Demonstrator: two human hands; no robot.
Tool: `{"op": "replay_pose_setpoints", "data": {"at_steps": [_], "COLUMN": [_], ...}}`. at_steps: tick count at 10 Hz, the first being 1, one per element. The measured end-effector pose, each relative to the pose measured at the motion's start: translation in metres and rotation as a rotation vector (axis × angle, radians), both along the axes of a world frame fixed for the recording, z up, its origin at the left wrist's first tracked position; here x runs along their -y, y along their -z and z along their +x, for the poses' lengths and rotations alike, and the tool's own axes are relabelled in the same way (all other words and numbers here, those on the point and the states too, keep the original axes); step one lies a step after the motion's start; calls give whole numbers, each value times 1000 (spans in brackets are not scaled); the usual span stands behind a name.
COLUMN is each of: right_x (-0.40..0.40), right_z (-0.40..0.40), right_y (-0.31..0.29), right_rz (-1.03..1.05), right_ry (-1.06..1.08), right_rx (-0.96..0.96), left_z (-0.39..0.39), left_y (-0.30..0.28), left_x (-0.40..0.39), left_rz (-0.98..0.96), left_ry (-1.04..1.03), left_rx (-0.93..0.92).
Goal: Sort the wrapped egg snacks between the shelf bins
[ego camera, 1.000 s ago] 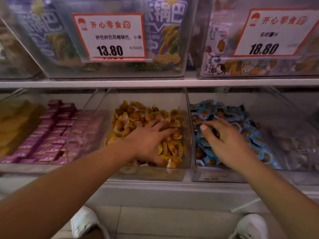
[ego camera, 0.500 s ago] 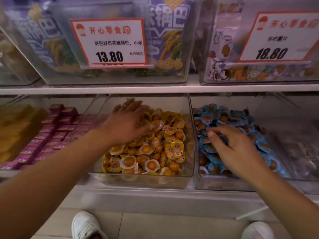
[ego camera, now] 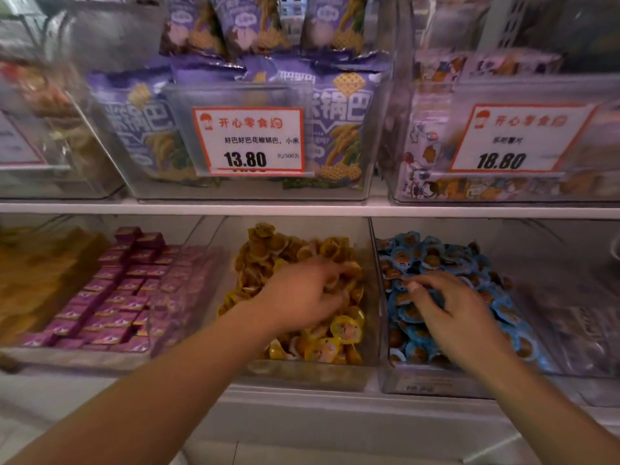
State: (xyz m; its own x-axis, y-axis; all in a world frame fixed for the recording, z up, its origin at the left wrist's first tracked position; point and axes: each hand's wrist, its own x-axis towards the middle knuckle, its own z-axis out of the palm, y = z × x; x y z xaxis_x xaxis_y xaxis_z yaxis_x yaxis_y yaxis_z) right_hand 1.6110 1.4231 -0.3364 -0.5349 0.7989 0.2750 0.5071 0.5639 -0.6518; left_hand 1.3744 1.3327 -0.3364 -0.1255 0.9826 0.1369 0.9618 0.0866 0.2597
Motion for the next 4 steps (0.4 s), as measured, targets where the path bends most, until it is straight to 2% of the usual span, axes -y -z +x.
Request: {"op": "replay_pose_setpoints", "data": {"at_steps": [1,2,3,4], "right_x": [0,0,12,29], "right_z": [1,3,10,44], "right_y": [2,2,-5,-31], "right_rz": [24,30,36,62], "right_ry": [4,17,1,64], "right_rx": [-29,-69,-186,-495], "left_z": [-32,-42,-38,-31], "left_y": [3,27,22,-17], "left_x": [-2,4,20,64], "left_rz": [81,-405,-498,-219], "left_ry": [-226,-232,-151,-76], "left_rx": [-253,-136,-68,258]}}
